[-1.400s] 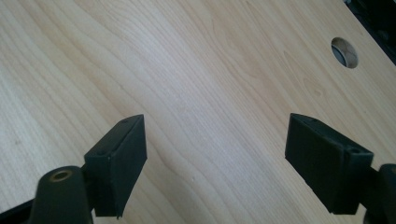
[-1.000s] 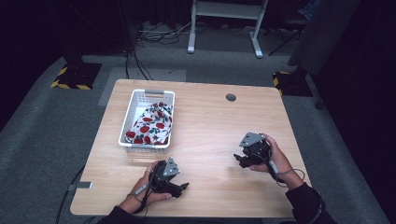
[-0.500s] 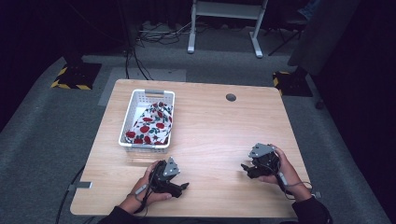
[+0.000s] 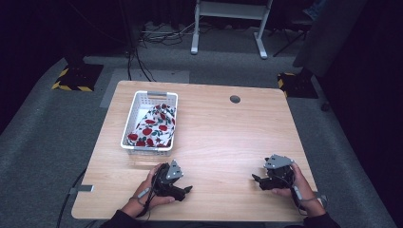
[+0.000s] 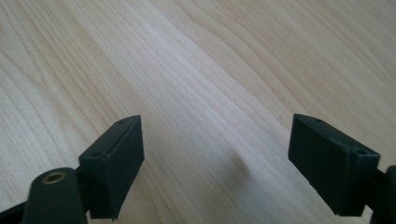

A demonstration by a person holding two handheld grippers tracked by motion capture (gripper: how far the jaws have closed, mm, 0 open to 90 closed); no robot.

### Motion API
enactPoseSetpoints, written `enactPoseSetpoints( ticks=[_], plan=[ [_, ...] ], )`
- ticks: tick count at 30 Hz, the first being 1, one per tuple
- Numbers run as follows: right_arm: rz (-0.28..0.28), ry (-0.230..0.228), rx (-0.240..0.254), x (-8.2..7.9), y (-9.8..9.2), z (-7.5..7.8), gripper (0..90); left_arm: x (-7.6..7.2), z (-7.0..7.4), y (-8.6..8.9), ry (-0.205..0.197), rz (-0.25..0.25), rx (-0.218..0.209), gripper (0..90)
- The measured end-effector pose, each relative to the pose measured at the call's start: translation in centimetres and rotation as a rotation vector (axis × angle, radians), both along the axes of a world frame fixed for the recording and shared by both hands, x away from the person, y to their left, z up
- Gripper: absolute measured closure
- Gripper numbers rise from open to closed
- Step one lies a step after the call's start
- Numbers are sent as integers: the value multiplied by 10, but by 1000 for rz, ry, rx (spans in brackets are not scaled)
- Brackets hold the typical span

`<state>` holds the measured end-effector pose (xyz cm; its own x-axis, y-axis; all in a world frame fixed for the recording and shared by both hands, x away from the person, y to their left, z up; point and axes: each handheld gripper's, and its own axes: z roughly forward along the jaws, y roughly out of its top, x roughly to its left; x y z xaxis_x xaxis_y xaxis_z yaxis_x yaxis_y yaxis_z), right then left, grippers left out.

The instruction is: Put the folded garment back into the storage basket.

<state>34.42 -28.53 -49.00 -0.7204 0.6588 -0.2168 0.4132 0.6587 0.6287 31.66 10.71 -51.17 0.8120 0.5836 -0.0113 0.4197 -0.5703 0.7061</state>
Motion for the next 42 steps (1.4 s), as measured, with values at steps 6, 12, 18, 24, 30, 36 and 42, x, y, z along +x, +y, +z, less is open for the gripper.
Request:
enactPoseSetpoints(
  ticks=[6,12,18,24,30,36,42],
  plan=[
    [-35,15,67,-8,-13,-8,188,0,0,0,0,1,0,168],
    [-81,36,176,-17,-26,-18,184,0,0,0,0,2,0,167],
    [-150,63,238,-20,-40,-22,162,0,0,0,0,5,0,168],
    [-152,63,237,-19,-39,-22,157,-2,0,0,-1,7,-1,168],
    [-150,64,237,-19,-39,-22,157,-2,0,1,1,5,0,168],
    [-145,65,237,-18,-39,-22,157,-1,0,0,0,-3,1,166],
    [-143,64,237,-18,-39,-22,157,0,0,0,0,-1,1,166]
  ],
)
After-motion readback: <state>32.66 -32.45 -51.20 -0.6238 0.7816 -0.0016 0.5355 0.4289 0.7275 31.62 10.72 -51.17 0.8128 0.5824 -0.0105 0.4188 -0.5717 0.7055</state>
